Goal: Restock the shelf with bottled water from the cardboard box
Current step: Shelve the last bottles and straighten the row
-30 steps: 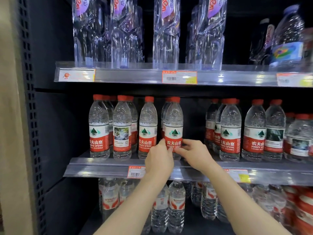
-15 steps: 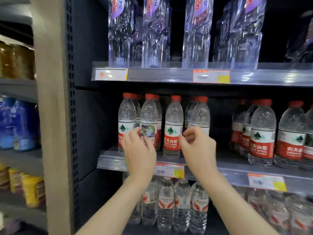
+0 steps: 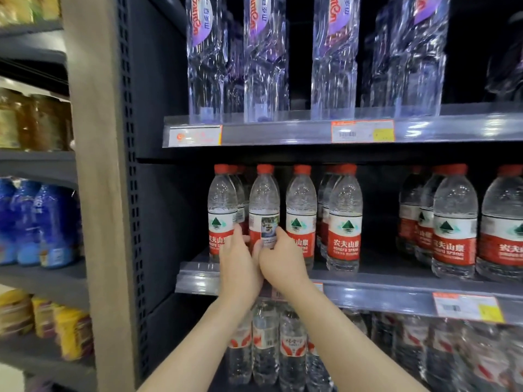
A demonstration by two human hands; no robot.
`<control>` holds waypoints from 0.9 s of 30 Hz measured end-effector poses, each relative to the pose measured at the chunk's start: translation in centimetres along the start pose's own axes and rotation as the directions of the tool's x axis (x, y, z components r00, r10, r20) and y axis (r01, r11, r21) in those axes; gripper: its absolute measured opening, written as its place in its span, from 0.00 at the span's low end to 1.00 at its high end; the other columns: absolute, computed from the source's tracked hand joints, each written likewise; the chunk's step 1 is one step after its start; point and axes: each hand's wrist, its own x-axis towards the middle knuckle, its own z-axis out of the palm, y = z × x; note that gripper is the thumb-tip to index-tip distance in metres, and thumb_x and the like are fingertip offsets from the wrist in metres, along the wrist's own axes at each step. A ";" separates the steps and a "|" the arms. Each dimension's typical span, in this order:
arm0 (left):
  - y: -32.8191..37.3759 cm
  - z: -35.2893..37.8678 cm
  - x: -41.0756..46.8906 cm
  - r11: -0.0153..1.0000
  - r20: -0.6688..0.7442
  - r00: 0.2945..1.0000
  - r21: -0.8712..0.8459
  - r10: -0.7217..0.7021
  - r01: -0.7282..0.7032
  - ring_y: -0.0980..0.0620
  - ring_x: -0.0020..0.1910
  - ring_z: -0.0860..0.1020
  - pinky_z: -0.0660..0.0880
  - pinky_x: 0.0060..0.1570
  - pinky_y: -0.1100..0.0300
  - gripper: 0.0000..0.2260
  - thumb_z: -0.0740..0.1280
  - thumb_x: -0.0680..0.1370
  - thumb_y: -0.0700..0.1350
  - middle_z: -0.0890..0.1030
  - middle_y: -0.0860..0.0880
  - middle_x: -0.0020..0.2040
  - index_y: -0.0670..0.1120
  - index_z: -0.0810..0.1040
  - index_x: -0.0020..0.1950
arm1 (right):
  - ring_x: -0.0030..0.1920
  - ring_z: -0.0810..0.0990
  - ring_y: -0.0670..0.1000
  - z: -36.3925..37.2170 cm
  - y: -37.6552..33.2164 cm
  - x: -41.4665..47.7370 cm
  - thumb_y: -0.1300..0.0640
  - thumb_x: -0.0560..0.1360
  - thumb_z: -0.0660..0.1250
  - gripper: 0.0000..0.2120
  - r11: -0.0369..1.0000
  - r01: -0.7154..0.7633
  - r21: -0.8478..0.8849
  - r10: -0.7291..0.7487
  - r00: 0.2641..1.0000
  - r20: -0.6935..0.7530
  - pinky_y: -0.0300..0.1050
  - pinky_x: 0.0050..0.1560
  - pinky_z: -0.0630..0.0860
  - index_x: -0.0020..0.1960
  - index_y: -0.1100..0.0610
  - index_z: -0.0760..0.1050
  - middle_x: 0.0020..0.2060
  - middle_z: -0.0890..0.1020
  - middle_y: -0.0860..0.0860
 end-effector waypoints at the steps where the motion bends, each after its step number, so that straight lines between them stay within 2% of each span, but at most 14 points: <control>1: 0.0 0.2 0.0 0.998 0.038 0.999 0.060 0.017 -0.019 0.47 0.57 0.75 0.75 0.58 0.50 0.18 0.65 0.85 0.45 0.78 0.50 0.53 0.42 0.72 0.74 | 0.61 0.81 0.59 0.0 0.1 0.1 0.60 0.79 0.62 0.19 1.000 -0.003 0.005 0.003 1.000 0.014 0.54 0.63 0.77 0.70 0.55 0.73 0.59 0.84 0.54; 3: 0.2 0.5 -0.3 0.992 0.078 0.997 0.122 0.030 -0.039 0.47 0.58 0.72 0.70 0.56 0.56 0.21 0.64 0.85 0.45 0.77 0.49 0.55 0.46 0.69 0.79 | 0.61 0.81 0.57 -0.3 0.2 0.3 0.61 0.80 0.62 0.20 1.000 0.000 0.007 0.000 0.999 0.039 0.52 0.63 0.77 0.71 0.54 0.72 0.59 0.84 0.53; 5: 0.3 0.4 -0.5 0.997 0.026 1.000 0.082 0.007 -0.009 0.48 0.64 0.70 0.66 0.60 0.59 0.21 0.63 0.86 0.47 0.76 0.48 0.62 0.50 0.69 0.80 | 0.59 0.82 0.57 -0.6 0.2 0.4 0.62 0.78 0.62 0.20 1.000 -0.005 0.014 0.004 0.999 0.054 0.52 0.62 0.78 0.70 0.53 0.73 0.57 0.85 0.53; 7: 0.1 0.3 -0.6 1.000 -0.007 1.000 0.004 -0.003 0.003 0.49 0.69 0.70 0.66 0.65 0.59 0.18 0.62 0.87 0.47 0.75 0.48 0.68 0.49 0.71 0.77 | 0.57 0.82 0.57 -0.7 0.1 0.4 0.62 0.76 0.61 0.22 0.999 -0.017 0.029 0.015 0.997 0.076 0.56 0.61 0.79 0.70 0.53 0.73 0.57 0.84 0.53; 9: -0.4 0.2 -0.7 0.995 0.024 1.000 -0.100 -0.006 0.008 0.53 0.63 0.77 0.73 0.62 0.60 0.16 0.62 0.87 0.47 0.79 0.50 0.66 0.49 0.72 0.75 | 0.58 0.82 0.57 -0.8 0.2 0.5 0.62 0.76 0.61 0.23 1.000 -0.029 0.013 0.027 0.993 0.112 0.57 0.61 0.80 0.71 0.53 0.72 0.58 0.84 0.53; 11: -0.8 0.1 -0.9 0.983 0.034 0.999 -0.185 -0.008 0.014 0.64 0.56 0.80 0.74 0.52 0.70 0.13 0.63 0.87 0.46 0.81 0.58 0.60 0.52 0.73 0.72 | 0.60 0.81 0.58 -1.0 0.3 1.0 0.63 0.76 0.61 0.25 0.999 -0.041 -0.004 0.041 0.987 0.158 0.57 0.63 0.79 0.72 0.54 0.69 0.60 0.82 0.54; 12: -0.9 0.0 -1.0 0.981 0.017 1.000 -0.196 -0.002 0.005 0.66 0.56 0.79 0.74 0.51 0.72 0.12 0.64 0.87 0.45 0.80 0.63 0.57 0.54 0.74 0.70 | 0.61 0.80 0.58 -1.1 0.4 1.2 0.64 0.76 0.61 0.26 0.999 -0.046 -0.013 0.048 0.983 0.178 0.57 0.64 0.78 0.73 0.55 0.68 0.60 0.82 0.55; 14: -0.9 -0.1 -1.0 0.980 -0.028 1.000 -0.196 0.007 -0.012 0.64 0.57 0.79 0.75 0.57 0.69 0.13 0.67 0.85 0.43 0.78 0.65 0.57 0.53 0.75 0.68 | 0.62 0.80 0.56 -1.2 0.3 1.6 0.65 0.76 0.63 0.26 0.998 -0.055 -0.025 0.059 0.980 0.190 0.54 0.65 0.77 0.73 0.57 0.65 0.61 0.81 0.55; 16: -0.7 -0.3 -0.7 0.982 -0.066 0.998 -0.186 0.006 -0.018 0.58 0.58 0.79 0.75 0.60 0.63 0.16 0.69 0.84 0.41 0.77 0.57 0.61 0.48 0.75 0.72 | 0.58 0.80 0.53 -1.1 0.3 1.8 0.62 0.78 0.66 0.25 0.998 -0.067 0.000 0.066 0.981 0.183 0.48 0.58 0.77 0.72 0.60 0.61 0.59 0.80 0.53; 19: -0.6 -0.6 -0.3 0.988 -0.052 0.999 -0.152 0.000 -0.008 0.56 0.59 0.78 0.73 0.62 0.64 0.19 0.67 0.85 0.40 0.76 0.50 0.65 0.44 0.74 0.76 | 0.50 0.80 0.48 -0.7 0.6 1.8 0.59 0.79 0.68 0.23 0.999 -0.014 -0.035 0.019 0.990 0.138 0.40 0.47 0.73 0.70 0.61 0.62 0.55 0.80 0.51; 22: -1.0 -0.9 -0.4 0.994 -0.015 0.999 -0.107 0.032 -0.034 0.57 0.59 0.76 0.73 0.67 0.61 0.19 0.64 0.86 0.41 0.75 0.49 0.65 0.46 0.74 0.78 | 0.58 0.82 0.53 -0.6 1.1 1.8 0.56 0.79 0.70 0.21 0.993 0.064 -0.099 -0.053 0.993 0.108 0.42 0.52 0.74 0.69 0.58 0.70 0.58 0.83 0.52; 25: -1.5 -1.1 -0.5 0.991 -0.024 0.999 -0.122 0.049 -0.052 0.53 0.66 0.77 0.74 0.71 0.54 0.18 0.65 0.86 0.42 0.76 0.49 0.68 0.48 0.76 0.76 | 0.62 0.81 0.56 -0.7 0.9 1.9 0.53 0.79 0.72 0.25 0.983 0.084 -0.161 -0.065 0.991 0.118 0.41 0.54 0.71 0.72 0.59 0.69 0.61 0.83 0.54; 26: -1.6 -1.1 -0.6 0.989 -0.024 0.998 -0.140 0.051 -0.054 0.53 0.67 0.78 0.74 0.71 0.56 0.17 0.65 0.86 0.42 0.78 0.50 0.69 0.48 0.76 0.76 | 0.61 0.81 0.56 -0.6 0.9 2.0 0.53 0.78 0.73 0.26 0.985 0.070 -0.156 -0.053 0.992 0.111 0.41 0.53 0.72 0.71 0.60 0.68 0.61 0.83 0.54; 27: -1.7 -1.1 -0.7 0.985 -0.020 0.999 -0.167 0.045 -0.048 0.54 0.67 0.78 0.75 0.68 0.63 0.17 0.65 0.86 0.42 0.80 0.52 0.69 0.48 0.76 0.76 | 0.61 0.82 0.56 -0.6 0.9 2.0 0.54 0.78 0.73 0.25 0.989 0.048 -0.138 -0.035 0.995 0.098 0.42 0.53 0.73 0.70 0.60 0.68 0.61 0.82 0.55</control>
